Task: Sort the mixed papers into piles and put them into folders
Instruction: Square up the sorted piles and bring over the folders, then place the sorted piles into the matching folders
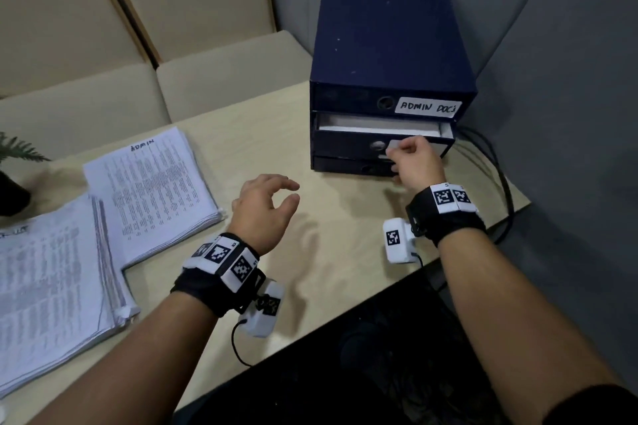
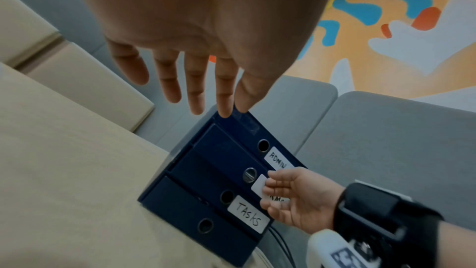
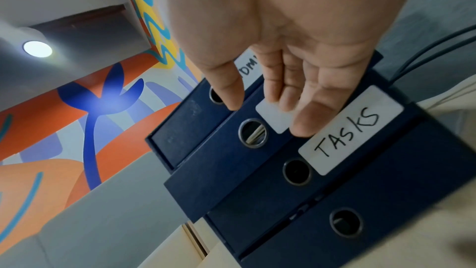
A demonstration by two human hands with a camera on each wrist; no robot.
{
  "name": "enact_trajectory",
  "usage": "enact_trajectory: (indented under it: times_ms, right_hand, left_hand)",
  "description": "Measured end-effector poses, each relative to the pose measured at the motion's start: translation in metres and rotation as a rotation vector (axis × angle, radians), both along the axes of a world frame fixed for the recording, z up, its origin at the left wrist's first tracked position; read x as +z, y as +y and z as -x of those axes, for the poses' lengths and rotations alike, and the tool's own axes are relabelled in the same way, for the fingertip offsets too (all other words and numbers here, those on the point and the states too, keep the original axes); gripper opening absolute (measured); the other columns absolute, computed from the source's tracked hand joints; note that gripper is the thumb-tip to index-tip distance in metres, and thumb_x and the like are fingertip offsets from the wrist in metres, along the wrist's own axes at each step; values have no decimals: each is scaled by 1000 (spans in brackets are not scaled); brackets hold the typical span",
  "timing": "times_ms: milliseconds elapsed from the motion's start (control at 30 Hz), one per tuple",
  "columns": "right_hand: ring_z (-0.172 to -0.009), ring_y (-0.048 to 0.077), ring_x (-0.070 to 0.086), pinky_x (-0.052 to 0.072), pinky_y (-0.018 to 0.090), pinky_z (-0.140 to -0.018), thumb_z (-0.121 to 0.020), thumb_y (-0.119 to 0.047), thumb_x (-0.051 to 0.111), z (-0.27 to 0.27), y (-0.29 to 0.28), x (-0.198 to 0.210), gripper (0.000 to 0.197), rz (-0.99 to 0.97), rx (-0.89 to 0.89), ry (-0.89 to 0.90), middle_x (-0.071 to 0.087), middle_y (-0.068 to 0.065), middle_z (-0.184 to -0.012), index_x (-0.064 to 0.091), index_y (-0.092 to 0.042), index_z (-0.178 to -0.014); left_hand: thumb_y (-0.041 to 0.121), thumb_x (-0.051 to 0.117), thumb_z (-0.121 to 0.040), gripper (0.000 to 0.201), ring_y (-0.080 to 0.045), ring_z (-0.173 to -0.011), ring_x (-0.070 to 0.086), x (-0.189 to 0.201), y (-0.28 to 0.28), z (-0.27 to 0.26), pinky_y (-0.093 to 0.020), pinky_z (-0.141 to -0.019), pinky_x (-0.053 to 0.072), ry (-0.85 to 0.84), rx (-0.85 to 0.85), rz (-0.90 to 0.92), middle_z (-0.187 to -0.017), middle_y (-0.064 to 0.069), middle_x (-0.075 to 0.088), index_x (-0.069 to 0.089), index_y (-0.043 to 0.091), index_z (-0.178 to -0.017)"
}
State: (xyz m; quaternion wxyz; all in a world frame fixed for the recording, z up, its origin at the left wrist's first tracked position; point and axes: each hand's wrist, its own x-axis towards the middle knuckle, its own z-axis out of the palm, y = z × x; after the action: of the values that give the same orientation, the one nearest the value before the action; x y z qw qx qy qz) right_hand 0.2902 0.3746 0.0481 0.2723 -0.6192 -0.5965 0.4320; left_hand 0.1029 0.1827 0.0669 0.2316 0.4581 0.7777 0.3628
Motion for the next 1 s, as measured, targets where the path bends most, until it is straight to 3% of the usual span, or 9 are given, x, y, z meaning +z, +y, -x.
enact_trajectory:
  times_ms: [100,267,333,400,533,600,700,867,1000]
  right_hand:
    - [-97,26,65,55,49,-86,-70,-42,65,11,23,-3,31,-7,6,2,63,-1,-104,54,-28,-96]
    - [-97,25,64,55,48,-85,-70,-44,65,19,34,-7,36,-57,10,-3,60,-2,-108,52,-27,-99]
    - [-98,25,63,55,49,-86,-72,-42,66,21,25,-9,35,-74,20,19,59,-3,-109,52,-29,-101]
    - [-93,25,66,55,49,-85,-79,-36,66,28,9,-10,26,-66,79,35,62,-5,-101,55,-28,-102]
    - [-74,23,67,55,38,-74,-90,-19,64,73,-33,0,7,-31,316,54,62,-3,-80,63,-14,-94]
    - [-68,18,63,51,35,-69,-90,-18,63,93,-51,3,4,-10,415,61,61,-2,-78,62,-17,-86]
    - [-67,19,64,50,34,-68,-89,-21,64,133,-93,0,14,26,587,33,59,-5,-74,58,-25,-77]
    - [-74,27,67,51,36,-70,-88,-23,65,198,-175,-10,15,71,796,-36,61,-3,-73,58,-24,-75]
    - [-85,26,68,53,38,-78,-87,-28,65,249,-240,-27,12,125,895,-118,63,-3,-79,59,-22,-79]
  left_hand:
    - [38,52,-80,27,-19,-111,49,-2,0,2,-46,-101,37,-7,19,25,-113,7,61,67,28,-100]
    - [20,61,-89,15,-17,-110,49,-5,-3,8,-36,-99,37,-11,70,48,-116,4,60,67,24,-103]
    - [20,61,-89,16,-17,-101,51,-5,-6,10,-37,-98,39,-16,84,57,-117,4,60,67,25,-102]
    - [20,61,-89,16,-16,-90,50,-2,-13,13,-37,-95,41,-36,104,63,-117,6,59,67,25,-102]
    - [21,60,-89,16,-17,-91,54,4,-37,29,-33,-93,42,-59,179,65,-111,12,55,66,26,-103]
    - [20,61,-89,15,-14,-90,53,5,-46,37,-27,-86,41,-75,211,46,-110,13,54,66,27,-101]
    - [19,61,-89,16,-7,-101,49,5,-82,63,-17,-81,33,-71,294,23,-114,11,54,64,25,-103]
    - [18,59,-90,22,-9,-106,49,-3,-167,124,-22,-86,34,-67,449,68,-121,4,53,64,21,-111]
    - [17,59,-91,27,-18,-113,53,-17,-255,181,-27,-88,39,-81,587,154,-127,-4,54,62,16,-117]
